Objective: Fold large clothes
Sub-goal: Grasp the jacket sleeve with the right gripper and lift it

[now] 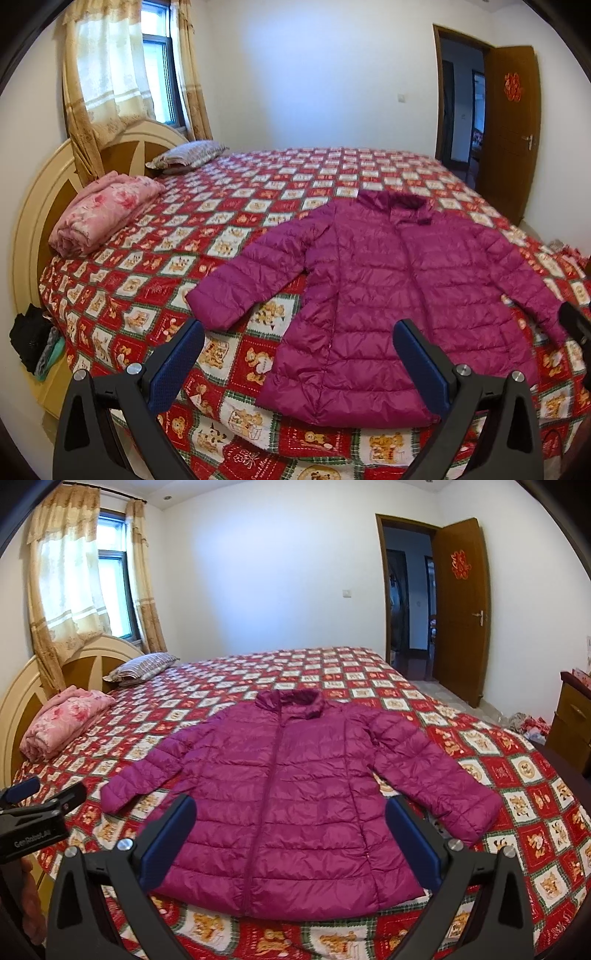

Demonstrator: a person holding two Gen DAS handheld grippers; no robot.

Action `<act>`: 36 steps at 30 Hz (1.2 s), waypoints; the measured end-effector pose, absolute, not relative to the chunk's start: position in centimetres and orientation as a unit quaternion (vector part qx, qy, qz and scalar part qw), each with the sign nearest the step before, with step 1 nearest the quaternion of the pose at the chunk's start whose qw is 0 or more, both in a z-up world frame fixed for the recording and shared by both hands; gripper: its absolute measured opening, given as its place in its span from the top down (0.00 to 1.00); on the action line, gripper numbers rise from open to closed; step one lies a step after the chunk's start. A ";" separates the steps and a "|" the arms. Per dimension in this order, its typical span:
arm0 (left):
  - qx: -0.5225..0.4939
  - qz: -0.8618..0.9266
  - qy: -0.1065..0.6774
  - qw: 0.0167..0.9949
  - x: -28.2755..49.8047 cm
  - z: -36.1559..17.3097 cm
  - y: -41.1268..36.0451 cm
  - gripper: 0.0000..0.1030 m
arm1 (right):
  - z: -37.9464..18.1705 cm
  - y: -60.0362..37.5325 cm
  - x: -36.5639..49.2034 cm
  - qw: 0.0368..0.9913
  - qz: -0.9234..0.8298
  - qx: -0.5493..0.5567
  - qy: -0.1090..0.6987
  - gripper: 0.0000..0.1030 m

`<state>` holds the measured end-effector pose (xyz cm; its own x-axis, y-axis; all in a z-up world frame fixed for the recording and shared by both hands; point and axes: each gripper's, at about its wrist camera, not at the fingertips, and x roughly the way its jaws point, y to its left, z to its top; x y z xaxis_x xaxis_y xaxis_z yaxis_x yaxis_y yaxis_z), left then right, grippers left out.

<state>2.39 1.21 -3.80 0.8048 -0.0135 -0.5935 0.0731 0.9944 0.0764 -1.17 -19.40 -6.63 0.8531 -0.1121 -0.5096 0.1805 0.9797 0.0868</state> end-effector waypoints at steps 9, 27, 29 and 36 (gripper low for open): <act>0.083 -0.027 0.333 0.939 6.7 -7.1 -0.5 0.01 | -11.1 -28.2 1.6 0.935 -0.124 0.121 0.310 0.00; 0.126 0.002 0.354 0.927 18.8 -11.7 -4.8 0.01 | -19.0 -45.6 2.4 0.853 -0.281 0.230 0.374 0.33; 0.135 0.008 0.364 0.922 20.1 -12.5 -4.9 0.01 | -19.0 -45.8 2.5 0.856 -0.278 0.225 0.372 0.41; 0.133 0.038 0.377 0.916 23.4 -12.8 -2.8 0.01 | -18.1 -47.5 2.9 0.870 -0.268 0.212 0.355 0.83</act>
